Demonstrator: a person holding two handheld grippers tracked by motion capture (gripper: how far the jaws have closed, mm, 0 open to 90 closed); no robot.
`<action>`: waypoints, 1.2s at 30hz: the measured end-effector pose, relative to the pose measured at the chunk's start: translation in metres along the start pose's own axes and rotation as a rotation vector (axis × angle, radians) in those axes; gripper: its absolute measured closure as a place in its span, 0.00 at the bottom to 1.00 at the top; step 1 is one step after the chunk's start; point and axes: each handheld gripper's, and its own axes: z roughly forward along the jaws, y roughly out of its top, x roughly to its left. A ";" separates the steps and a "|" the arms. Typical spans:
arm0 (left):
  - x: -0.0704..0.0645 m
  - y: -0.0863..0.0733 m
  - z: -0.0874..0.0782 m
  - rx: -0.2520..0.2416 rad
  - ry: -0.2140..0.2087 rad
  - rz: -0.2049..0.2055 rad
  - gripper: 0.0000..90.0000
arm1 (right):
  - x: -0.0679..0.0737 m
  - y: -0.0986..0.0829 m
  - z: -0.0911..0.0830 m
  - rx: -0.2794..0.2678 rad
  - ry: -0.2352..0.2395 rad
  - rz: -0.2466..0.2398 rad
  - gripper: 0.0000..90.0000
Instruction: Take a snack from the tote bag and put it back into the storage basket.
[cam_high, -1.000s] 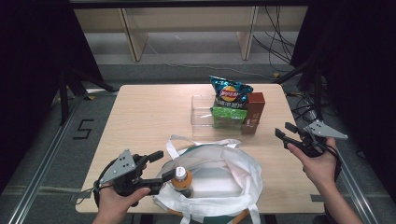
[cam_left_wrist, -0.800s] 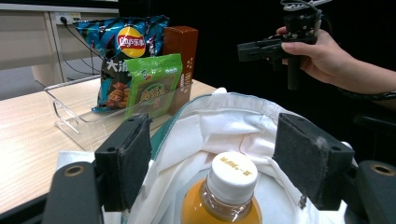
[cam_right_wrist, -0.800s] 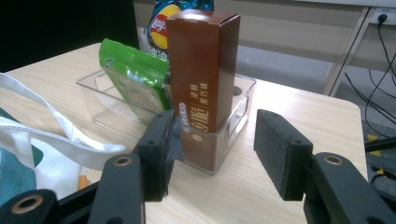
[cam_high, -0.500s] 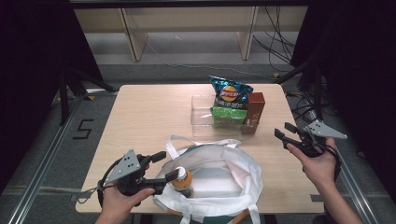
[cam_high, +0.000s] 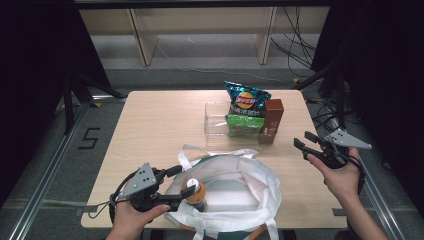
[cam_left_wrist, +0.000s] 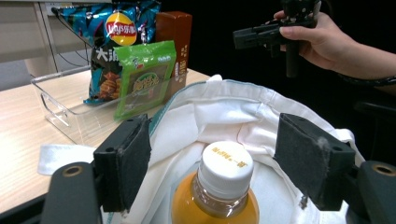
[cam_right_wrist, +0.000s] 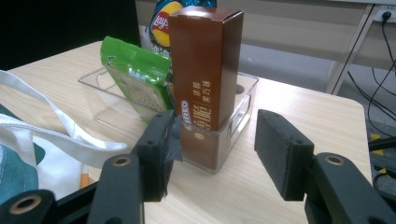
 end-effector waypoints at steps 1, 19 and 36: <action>0.000 -0.001 0.002 -0.003 -0.005 -0.008 0.29 | 0.000 0.000 -0.001 0.007 -0.007 -0.006 0.54; -0.002 -0.014 0.011 0.030 -0.019 -0.010 0.42 | -0.002 -0.001 0.000 0.006 0.001 -0.018 0.54; -0.002 -0.021 0.018 0.064 -0.026 0.005 0.46 | -0.001 -0.002 0.001 0.012 -0.002 -0.009 0.54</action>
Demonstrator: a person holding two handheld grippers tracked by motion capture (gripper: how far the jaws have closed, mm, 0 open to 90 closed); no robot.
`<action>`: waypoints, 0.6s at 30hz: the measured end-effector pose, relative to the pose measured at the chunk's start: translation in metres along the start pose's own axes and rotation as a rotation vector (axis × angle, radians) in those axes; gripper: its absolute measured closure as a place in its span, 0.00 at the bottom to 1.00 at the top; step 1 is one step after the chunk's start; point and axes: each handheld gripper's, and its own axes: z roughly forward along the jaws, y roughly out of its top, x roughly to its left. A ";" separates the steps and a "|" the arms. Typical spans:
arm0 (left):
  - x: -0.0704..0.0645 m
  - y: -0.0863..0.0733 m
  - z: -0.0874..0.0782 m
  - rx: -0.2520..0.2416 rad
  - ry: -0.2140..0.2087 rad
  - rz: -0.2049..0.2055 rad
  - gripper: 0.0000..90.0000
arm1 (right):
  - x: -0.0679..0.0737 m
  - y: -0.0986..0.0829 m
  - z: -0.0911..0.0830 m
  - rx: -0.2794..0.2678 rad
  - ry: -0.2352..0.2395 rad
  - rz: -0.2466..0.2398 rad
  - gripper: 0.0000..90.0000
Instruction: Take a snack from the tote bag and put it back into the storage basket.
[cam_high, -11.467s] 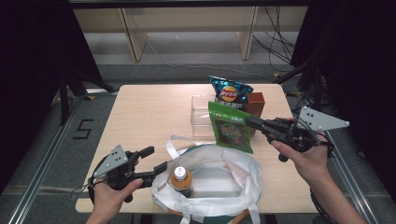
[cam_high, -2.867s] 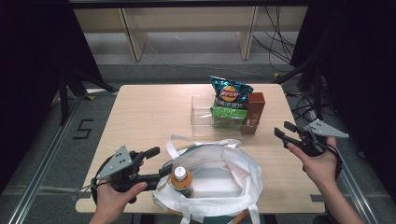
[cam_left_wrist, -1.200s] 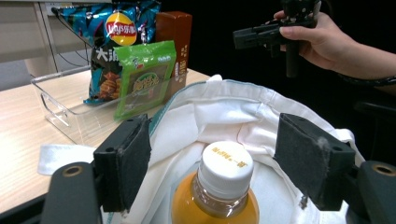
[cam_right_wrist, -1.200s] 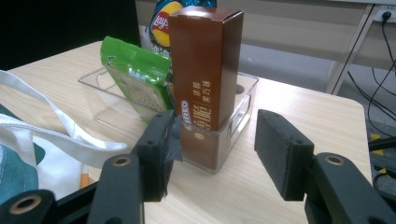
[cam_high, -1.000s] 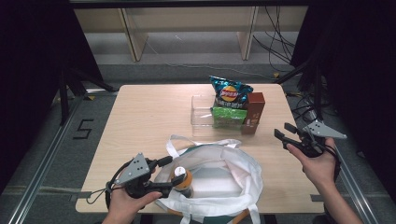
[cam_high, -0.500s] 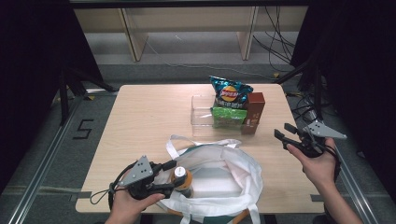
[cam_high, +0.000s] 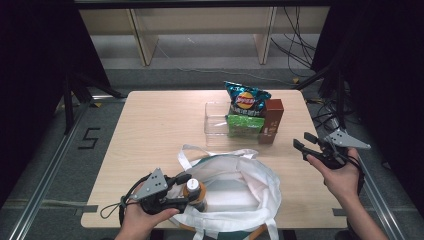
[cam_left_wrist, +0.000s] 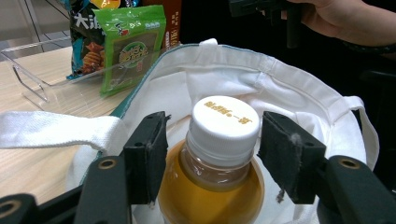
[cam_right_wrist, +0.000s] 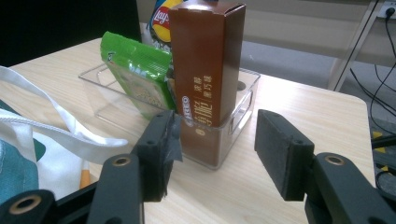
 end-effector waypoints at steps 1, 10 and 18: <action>0.000 0.000 0.000 0.004 0.003 0.001 0.47 | 0.000 0.000 0.000 0.001 0.000 -0.001 0.54; 0.001 -0.001 0.002 0.010 0.008 0.014 0.52 | 0.001 -0.001 0.001 -0.002 0.004 0.023 0.54; 0.001 -0.001 0.003 0.006 0.005 0.010 0.54 | 0.001 -0.001 0.000 0.009 0.004 0.009 0.54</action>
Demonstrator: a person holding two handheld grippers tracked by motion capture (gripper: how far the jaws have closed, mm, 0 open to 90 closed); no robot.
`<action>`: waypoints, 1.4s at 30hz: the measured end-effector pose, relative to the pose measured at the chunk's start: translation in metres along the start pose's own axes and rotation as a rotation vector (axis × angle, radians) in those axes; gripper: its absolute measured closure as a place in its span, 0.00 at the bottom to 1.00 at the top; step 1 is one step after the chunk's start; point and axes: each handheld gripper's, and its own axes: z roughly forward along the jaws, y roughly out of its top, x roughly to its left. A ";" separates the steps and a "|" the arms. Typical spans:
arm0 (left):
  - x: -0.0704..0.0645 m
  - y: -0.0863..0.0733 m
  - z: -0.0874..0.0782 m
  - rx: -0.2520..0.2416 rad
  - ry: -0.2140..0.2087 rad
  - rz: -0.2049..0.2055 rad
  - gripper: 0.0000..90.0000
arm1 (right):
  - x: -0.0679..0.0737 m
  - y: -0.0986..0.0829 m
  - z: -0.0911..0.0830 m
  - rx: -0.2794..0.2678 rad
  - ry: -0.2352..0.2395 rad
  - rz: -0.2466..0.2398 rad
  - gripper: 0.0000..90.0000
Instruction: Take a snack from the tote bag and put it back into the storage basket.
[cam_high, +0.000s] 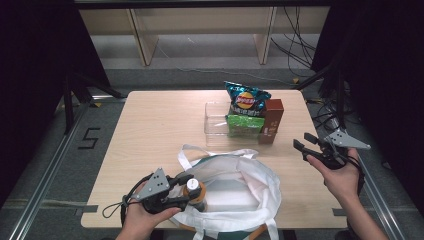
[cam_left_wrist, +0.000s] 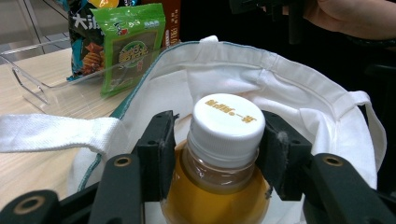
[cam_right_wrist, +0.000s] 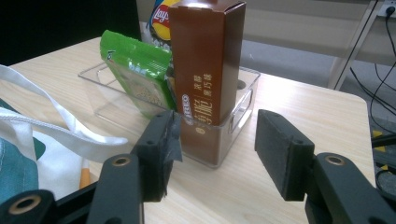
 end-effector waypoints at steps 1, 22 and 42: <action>0.000 0.000 0.001 -0.001 -0.003 -0.002 0.53 | 0.000 0.000 0.000 -0.001 0.000 0.000 0.54; -0.002 0.002 0.003 -0.022 0.008 0.052 0.65 | 0.001 -0.001 0.002 0.006 0.004 0.012 0.54; -0.002 0.008 -0.003 -0.036 0.013 0.046 0.65 | -0.002 -0.001 0.003 0.000 0.010 -0.007 0.54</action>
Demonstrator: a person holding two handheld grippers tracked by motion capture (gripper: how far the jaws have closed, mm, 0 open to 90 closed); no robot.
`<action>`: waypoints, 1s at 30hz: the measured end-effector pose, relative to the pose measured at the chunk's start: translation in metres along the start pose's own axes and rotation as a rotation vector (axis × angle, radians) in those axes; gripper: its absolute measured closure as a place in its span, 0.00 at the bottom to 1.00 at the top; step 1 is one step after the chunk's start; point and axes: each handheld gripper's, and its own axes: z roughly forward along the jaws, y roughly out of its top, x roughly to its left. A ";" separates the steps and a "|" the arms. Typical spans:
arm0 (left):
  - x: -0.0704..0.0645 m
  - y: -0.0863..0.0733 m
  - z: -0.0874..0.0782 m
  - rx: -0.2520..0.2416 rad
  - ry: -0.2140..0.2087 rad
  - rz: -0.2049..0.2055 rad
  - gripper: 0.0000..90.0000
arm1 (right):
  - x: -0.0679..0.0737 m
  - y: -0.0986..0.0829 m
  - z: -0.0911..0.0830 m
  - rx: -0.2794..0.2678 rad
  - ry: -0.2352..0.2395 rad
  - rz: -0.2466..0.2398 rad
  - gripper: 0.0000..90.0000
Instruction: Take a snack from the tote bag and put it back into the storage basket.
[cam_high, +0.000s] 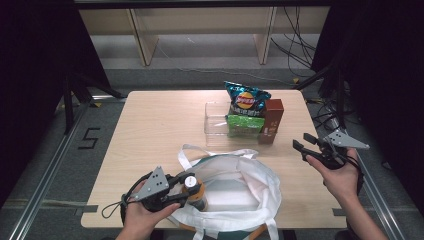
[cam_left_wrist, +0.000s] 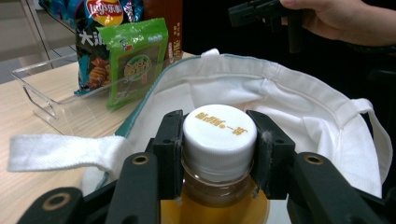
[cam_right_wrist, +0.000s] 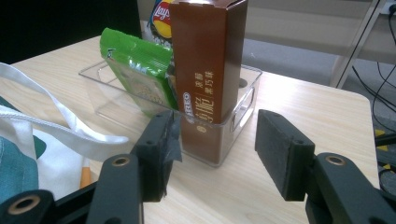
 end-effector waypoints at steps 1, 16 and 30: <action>0.000 0.001 -0.001 0.002 0.004 0.001 0.65 | 0.001 0.000 0.000 0.000 -0.007 0.000 0.54; -0.002 0.019 -0.004 -0.024 -0.011 0.022 0.65 | 0.003 0.000 -0.001 0.005 -0.008 0.024 0.54; 0.002 0.040 -0.006 -0.035 -0.027 0.029 0.65 | 0.003 0.000 -0.001 0.008 -0.008 0.024 0.54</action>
